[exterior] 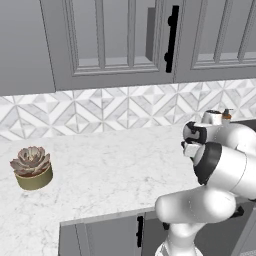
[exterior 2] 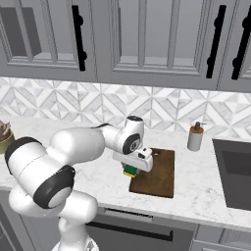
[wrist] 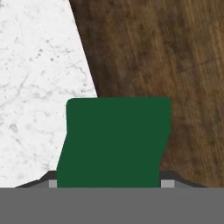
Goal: Pick up the sponge from the counter and clean the cutting board by briefly scrubbing or pressing down on the cutting board. Once finished, release the sponge.
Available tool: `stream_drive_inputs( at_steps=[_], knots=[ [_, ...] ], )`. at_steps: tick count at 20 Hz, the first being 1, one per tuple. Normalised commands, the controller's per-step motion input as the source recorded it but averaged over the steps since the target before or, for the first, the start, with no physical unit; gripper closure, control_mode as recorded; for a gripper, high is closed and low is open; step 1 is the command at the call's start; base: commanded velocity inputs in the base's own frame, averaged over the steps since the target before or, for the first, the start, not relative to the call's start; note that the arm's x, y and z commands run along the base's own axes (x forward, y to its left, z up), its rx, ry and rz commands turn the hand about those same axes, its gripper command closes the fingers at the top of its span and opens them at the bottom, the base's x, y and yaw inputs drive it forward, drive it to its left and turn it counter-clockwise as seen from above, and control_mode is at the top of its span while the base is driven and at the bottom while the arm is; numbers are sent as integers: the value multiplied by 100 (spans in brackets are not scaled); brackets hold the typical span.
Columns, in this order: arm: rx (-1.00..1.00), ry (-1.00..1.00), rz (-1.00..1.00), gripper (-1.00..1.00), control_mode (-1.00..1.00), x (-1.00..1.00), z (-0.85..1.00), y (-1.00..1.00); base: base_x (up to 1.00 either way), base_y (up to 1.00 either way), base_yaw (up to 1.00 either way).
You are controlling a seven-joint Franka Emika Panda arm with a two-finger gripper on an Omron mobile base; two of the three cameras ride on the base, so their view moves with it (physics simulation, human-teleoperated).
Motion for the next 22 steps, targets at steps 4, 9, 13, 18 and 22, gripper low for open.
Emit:
stream_drive_inputs(
  at_steps=[4,9,13,18,22],
  knots=[
    [0,0,14,100,-100,-7,-17,-4,0,0,0],
    [-6,0,21,100,-100,-18,-35,-31,0,0,0],
    [-1,0,17,100,-100,-16,-9,-34,0,0,0],
    [0,0,6,100,-100,-28,0,-12,0,0,0],
    [0,0,4,100,-100,-17,0,-2,0,0,0]
  ],
)
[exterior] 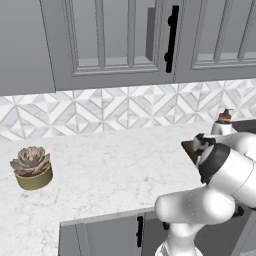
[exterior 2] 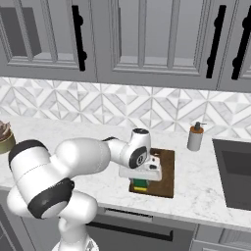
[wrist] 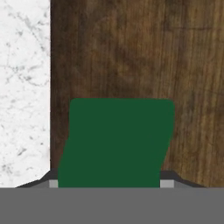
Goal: Pick up the sponge from the counter and clean the cutting board by briefly scrubbing or pressing down on the cutting board. Once finished, release the sponge.
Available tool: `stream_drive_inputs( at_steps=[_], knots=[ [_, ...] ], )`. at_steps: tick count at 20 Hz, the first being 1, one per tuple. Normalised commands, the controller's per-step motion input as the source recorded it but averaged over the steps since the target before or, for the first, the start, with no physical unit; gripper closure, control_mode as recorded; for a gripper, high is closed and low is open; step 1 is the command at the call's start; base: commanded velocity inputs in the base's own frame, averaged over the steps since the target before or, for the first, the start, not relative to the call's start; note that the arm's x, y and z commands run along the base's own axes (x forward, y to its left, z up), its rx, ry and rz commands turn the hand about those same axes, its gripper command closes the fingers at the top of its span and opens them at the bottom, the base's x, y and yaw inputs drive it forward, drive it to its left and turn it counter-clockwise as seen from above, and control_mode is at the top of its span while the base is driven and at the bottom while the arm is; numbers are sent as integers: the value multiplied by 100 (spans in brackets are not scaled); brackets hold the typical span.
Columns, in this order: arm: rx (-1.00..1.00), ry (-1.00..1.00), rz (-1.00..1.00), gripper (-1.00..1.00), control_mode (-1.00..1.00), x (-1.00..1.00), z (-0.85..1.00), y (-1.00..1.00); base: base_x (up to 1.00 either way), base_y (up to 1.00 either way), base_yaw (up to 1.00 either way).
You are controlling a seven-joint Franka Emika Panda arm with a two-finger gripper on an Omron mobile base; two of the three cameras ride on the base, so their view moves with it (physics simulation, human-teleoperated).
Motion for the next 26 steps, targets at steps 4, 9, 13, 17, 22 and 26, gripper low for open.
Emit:
stream_drive_inputs(
  at_steps=[4,9,13,17,22,26],
  knots=[
    [0,0,0,100,-100,-7,0,0,0,0,0],
    [0,0,0,100,-100,-12,0,0,0,0,0],
    [6,0,-1,100,-100,-5,0,0,0,0,0],
    [10,0,-4,100,-100,0,0,8,0,0,0],
    [11,2,-5,100,-100,0,0,13,0,0,0],
    [0,0,0,100,-100,6,-21,4,0,0,0]
  ],
)
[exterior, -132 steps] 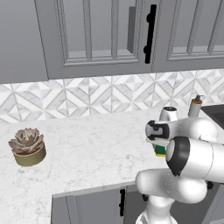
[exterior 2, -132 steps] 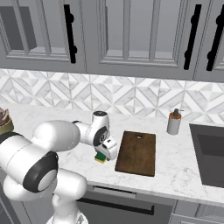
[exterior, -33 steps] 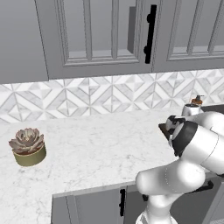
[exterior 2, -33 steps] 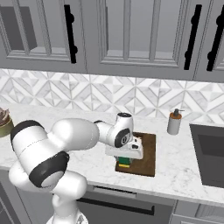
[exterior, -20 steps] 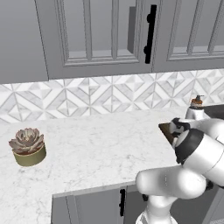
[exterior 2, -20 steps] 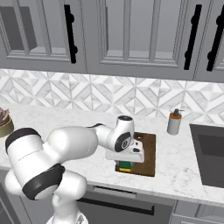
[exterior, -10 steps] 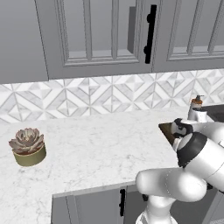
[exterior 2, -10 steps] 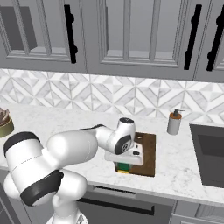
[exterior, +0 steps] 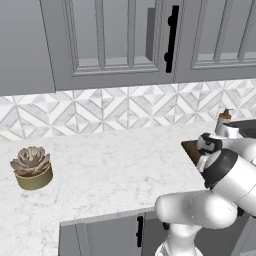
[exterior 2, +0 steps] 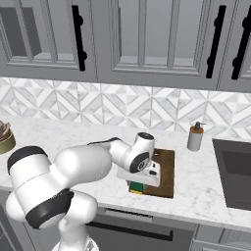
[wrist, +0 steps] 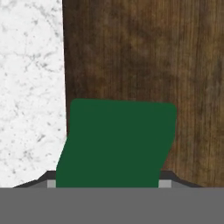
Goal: Pick up the sponge from the counter and clean the cutting board by briefly scrubbing or pressing down on the cutting board. Once finished, release the sponge.
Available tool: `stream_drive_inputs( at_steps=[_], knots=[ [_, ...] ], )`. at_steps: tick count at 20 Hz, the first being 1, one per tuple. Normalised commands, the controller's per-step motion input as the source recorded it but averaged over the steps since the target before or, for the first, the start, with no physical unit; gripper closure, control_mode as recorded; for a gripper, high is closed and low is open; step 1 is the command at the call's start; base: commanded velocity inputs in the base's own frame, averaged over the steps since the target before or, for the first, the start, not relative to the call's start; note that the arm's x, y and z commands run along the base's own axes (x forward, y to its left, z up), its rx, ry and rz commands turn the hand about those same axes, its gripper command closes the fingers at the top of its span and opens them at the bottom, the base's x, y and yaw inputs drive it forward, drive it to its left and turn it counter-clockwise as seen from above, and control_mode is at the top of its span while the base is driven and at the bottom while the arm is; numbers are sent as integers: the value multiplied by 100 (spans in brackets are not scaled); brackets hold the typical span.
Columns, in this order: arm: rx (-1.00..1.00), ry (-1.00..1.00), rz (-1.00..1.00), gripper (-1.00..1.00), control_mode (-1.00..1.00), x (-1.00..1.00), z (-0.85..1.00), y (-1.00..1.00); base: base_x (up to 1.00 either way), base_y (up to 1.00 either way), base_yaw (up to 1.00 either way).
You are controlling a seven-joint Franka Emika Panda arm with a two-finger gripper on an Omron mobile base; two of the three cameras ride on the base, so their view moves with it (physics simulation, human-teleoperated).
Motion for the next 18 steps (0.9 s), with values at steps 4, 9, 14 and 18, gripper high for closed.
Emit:
stream_drive_inputs(
  at_steps=[4,9,14,18],
  knots=[
    [0,0,0,100,-100,1,-23,3,0,0,0],
    [0,0,0,100,-100,2,-13,6,0,0,0],
    [0,0,0,100,-100,34,0,43,0,0,0],
    [0,0,0,100,-100,42,-6,57,0,0,0]
  ],
)
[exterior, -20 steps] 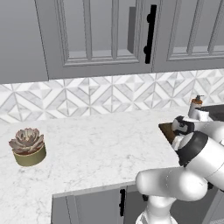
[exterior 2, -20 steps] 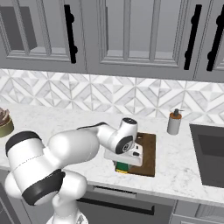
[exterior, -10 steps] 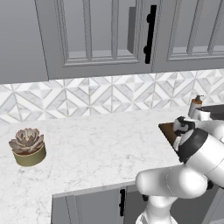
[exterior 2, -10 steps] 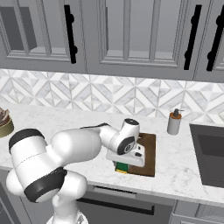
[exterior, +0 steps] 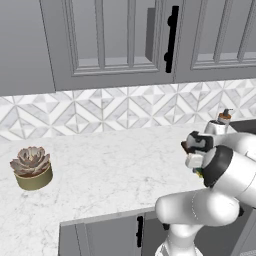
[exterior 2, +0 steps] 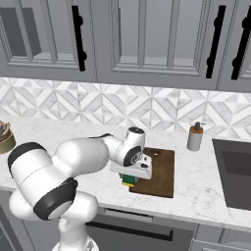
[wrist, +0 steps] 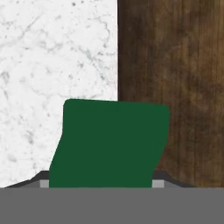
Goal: Pick up the sponge from the counter and clean the cutting board by briefly scrubbing or pressing down on the cutting board. Once finished, release the sponge.
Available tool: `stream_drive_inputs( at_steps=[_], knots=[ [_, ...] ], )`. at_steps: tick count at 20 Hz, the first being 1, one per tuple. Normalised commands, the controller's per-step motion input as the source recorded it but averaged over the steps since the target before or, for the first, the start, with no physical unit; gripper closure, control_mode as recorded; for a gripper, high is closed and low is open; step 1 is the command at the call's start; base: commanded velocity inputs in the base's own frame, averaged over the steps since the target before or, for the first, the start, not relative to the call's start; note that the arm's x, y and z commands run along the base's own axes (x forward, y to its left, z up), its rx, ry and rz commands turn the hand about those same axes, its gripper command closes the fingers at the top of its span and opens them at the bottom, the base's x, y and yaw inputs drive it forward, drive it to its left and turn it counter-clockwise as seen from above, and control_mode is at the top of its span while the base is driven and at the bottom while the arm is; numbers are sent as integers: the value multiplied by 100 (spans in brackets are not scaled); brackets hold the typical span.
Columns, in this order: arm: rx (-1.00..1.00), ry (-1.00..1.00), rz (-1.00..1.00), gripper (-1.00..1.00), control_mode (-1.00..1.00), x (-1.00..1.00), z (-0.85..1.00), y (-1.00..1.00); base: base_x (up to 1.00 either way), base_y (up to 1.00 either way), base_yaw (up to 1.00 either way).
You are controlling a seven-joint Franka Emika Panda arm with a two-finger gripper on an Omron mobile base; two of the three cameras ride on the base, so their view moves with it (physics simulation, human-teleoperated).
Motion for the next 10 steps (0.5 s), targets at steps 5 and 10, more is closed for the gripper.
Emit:
stream_drive_inputs(
  at_steps=[5,10],
  knots=[
    [-2,-10,0,100,-100,37,-23,5,0,0,0],
    [0,-8,1,100,-100,42,-18,-2,0,0,0]
  ],
)
